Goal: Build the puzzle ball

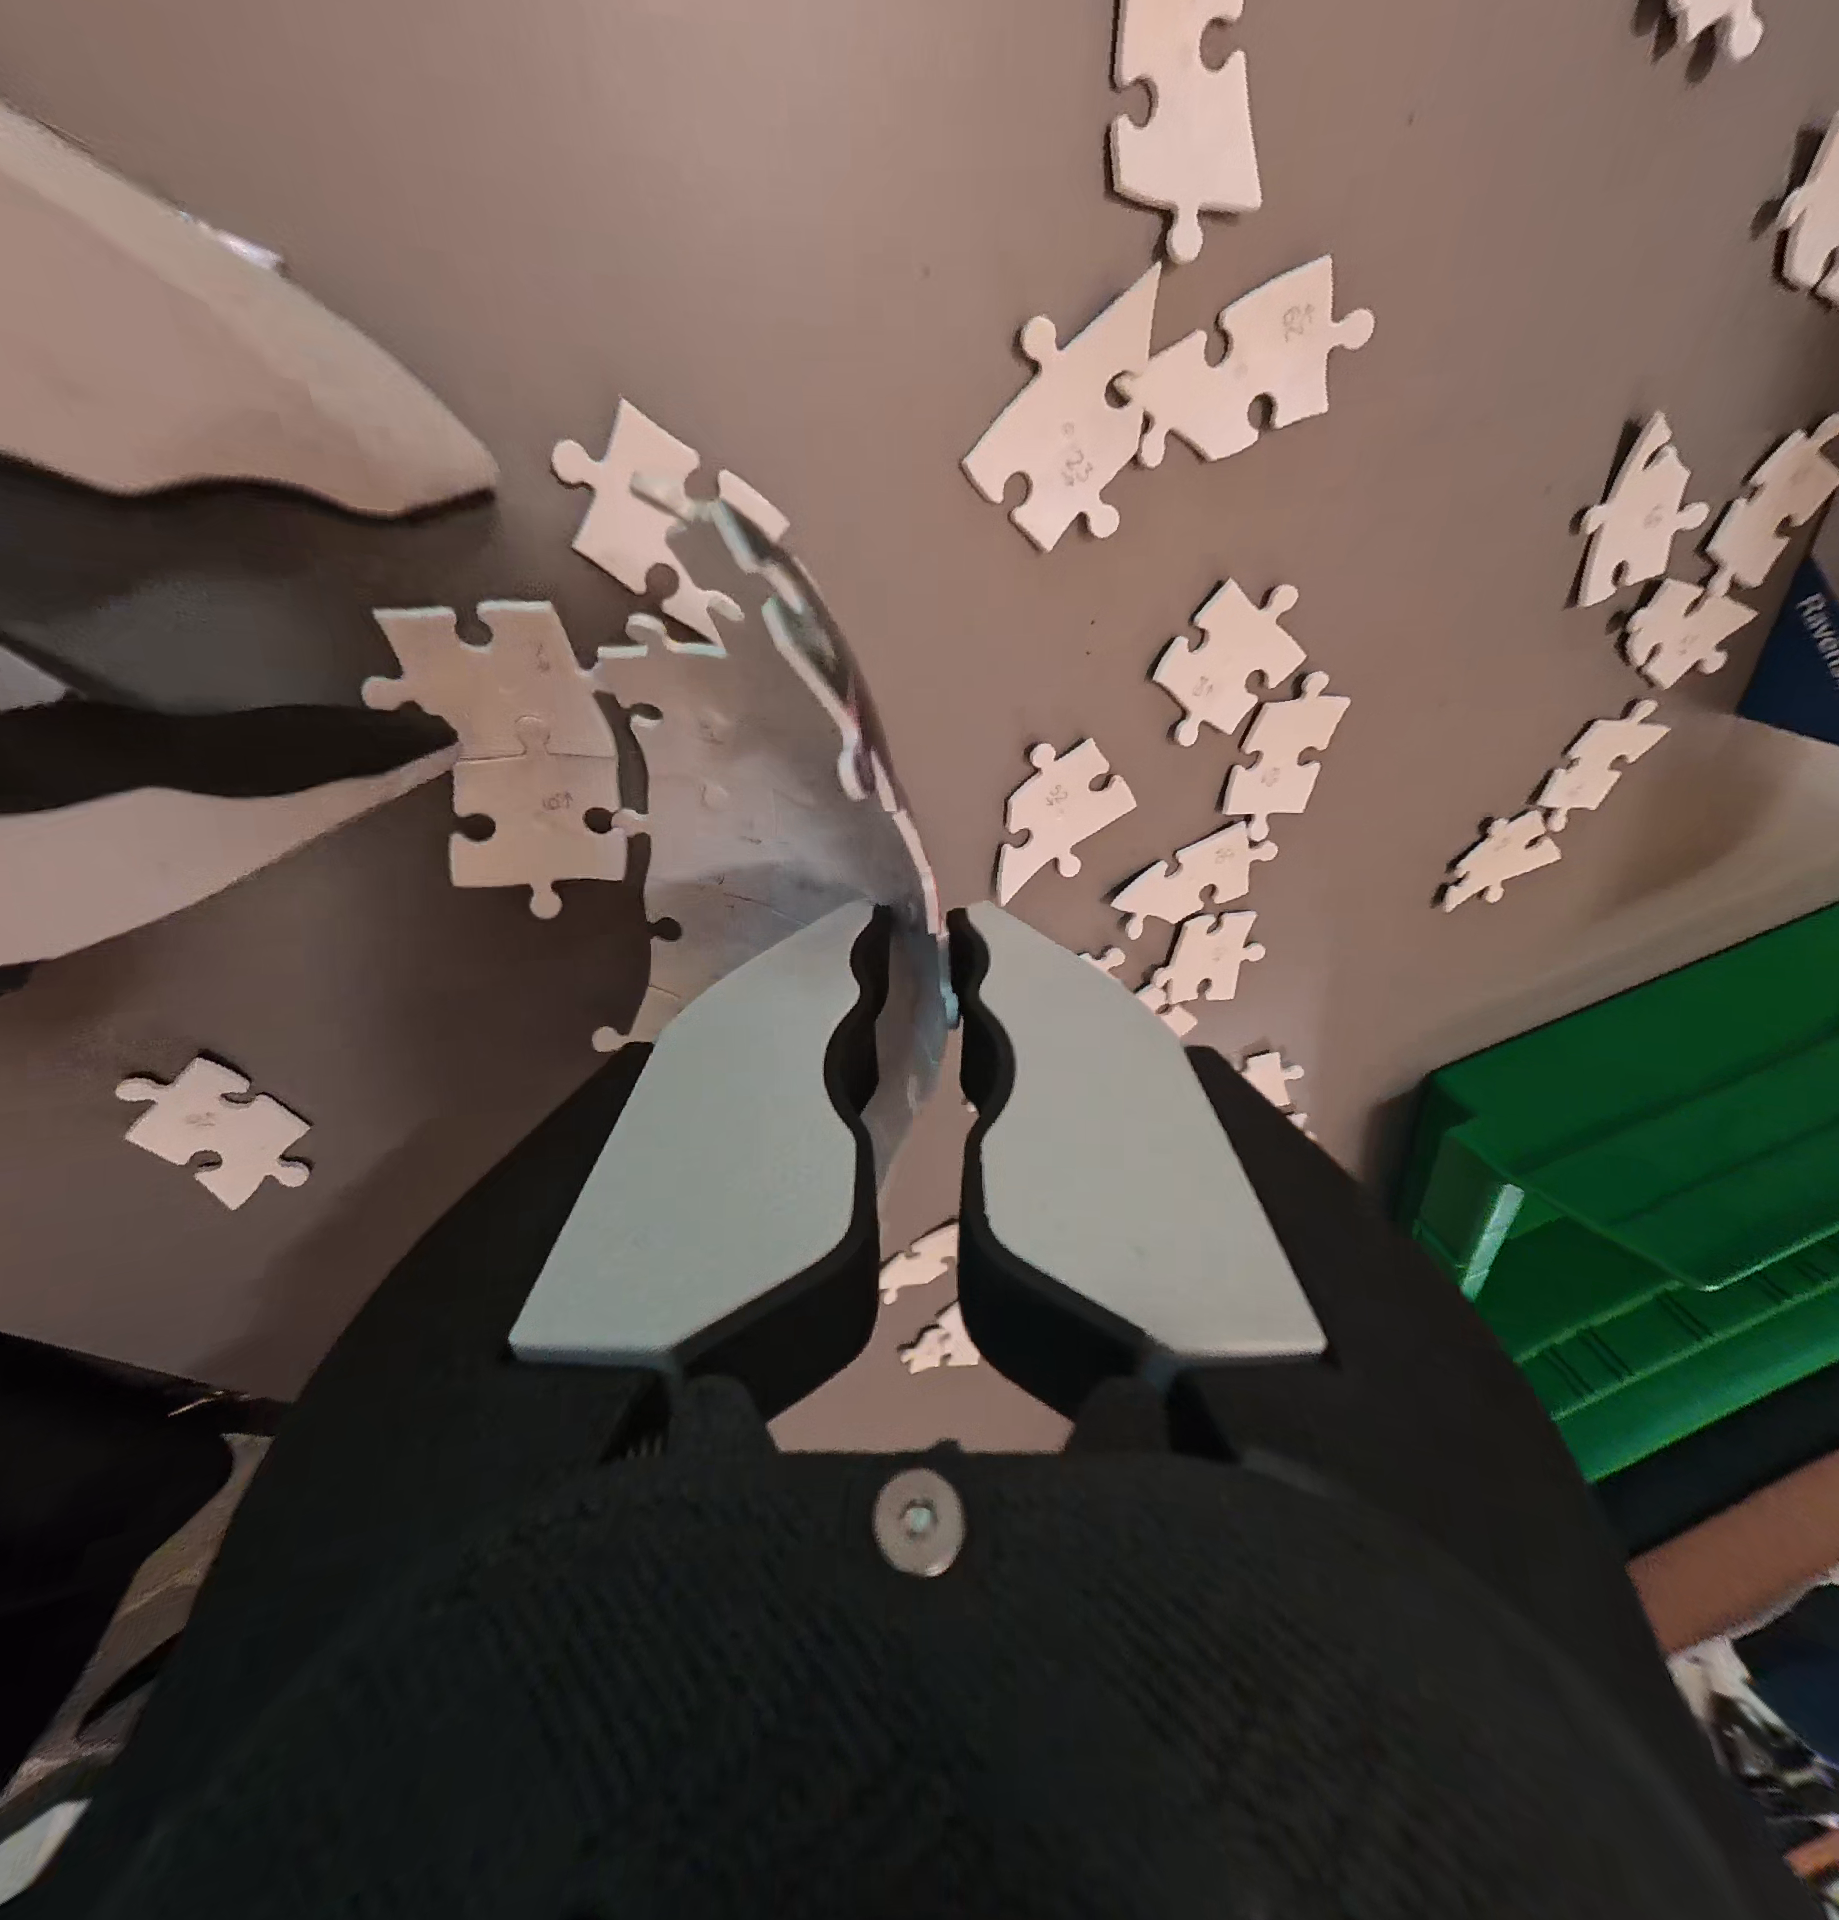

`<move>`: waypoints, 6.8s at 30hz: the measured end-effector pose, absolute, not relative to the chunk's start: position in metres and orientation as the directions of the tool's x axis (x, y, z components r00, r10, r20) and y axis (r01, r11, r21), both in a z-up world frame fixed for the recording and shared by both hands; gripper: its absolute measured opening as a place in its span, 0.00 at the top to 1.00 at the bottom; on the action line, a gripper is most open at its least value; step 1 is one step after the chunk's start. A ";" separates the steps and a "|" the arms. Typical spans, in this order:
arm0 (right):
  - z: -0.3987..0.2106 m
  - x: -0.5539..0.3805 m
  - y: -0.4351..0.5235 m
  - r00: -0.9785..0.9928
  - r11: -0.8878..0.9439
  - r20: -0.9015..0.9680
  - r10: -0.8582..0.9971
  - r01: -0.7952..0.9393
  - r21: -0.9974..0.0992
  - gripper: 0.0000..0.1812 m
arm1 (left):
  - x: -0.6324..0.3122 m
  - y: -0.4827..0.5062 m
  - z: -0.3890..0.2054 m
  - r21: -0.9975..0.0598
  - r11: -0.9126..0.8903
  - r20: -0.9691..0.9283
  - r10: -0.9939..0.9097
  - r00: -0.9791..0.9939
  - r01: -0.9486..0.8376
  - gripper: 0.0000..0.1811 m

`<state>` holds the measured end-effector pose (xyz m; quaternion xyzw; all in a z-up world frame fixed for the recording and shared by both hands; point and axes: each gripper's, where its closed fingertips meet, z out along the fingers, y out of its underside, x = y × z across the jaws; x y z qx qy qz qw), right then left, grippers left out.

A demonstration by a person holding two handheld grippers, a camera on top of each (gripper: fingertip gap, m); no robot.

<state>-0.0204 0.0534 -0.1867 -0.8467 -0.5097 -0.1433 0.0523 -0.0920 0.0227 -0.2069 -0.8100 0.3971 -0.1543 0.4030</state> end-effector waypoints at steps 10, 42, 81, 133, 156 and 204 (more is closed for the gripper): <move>-0.183 -0.027 0.057 0.336 -0.358 0.304 0.892 0.933 0.019 0.95 | -0.091 0.048 -0.153 -0.933 -0.291 0.131 -0.821 0.556 -0.211 0.78; -0.192 -0.020 0.059 0.373 -0.361 0.139 0.918 0.927 -0.102 0.95 | -0.055 0.060 -0.189 -0.857 -0.212 0.049 -0.940 0.337 -0.469 0.96; -0.193 -0.018 0.059 0.360 -0.347 0.119 0.925 0.930 -0.118 0.95 | -0.049 0.066 -0.181 -0.870 -0.123 -0.028 -0.955 0.296 -0.477 0.81; -0.186 -0.020 0.052 0.335 -0.312 0.147 0.931 0.936 -0.163 0.96 | -0.054 0.036 -0.210 -0.731 -0.551 0.344 -0.807 0.480 -0.403 0.90; -0.181 0.019 0.025 0.617 -0.525 -0.143 0.774 0.499 -0.690 0.78 | -0.054 0.040 -0.208 -0.652 -0.716 0.568 -0.680 0.463 -0.250 0.99; -0.186 0.005 0.027 0.776 -0.488 0.234 0.586 0.569 -0.662 0.96 | -0.067 0.004 -0.224 -0.691 -0.513 -0.077 -0.649 0.757 -0.510 0.77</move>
